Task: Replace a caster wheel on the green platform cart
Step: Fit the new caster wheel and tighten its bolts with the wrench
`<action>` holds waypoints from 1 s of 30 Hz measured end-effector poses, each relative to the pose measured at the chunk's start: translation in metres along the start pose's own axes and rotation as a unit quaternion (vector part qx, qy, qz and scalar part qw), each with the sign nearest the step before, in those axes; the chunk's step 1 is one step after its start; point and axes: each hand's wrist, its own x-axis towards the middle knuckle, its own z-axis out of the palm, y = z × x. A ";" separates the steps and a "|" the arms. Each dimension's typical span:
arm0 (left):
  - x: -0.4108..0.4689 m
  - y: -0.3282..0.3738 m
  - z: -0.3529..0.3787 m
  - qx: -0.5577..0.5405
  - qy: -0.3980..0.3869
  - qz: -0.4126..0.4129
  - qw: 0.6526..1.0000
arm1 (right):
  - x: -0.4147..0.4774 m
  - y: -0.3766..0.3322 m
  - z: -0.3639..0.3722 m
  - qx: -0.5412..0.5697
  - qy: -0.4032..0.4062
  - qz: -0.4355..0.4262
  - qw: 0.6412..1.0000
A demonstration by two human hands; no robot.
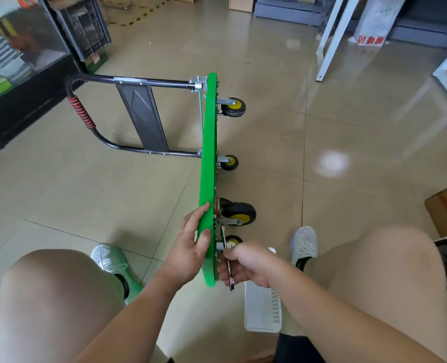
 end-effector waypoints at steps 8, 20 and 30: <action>0.000 -0.001 0.001 0.005 -0.006 0.001 1.000 | 0.025 0.035 -0.006 -0.096 0.094 -0.085 0.987; 0.001 -0.007 0.001 0.013 -0.003 0.004 1.000 | 0.066 0.052 -0.005 -0.197 0.117 -0.168 0.959; 0.000 -0.008 0.001 0.016 -0.009 -0.006 1.000 | 0.074 0.050 0.000 -0.213 0.077 -0.197 0.954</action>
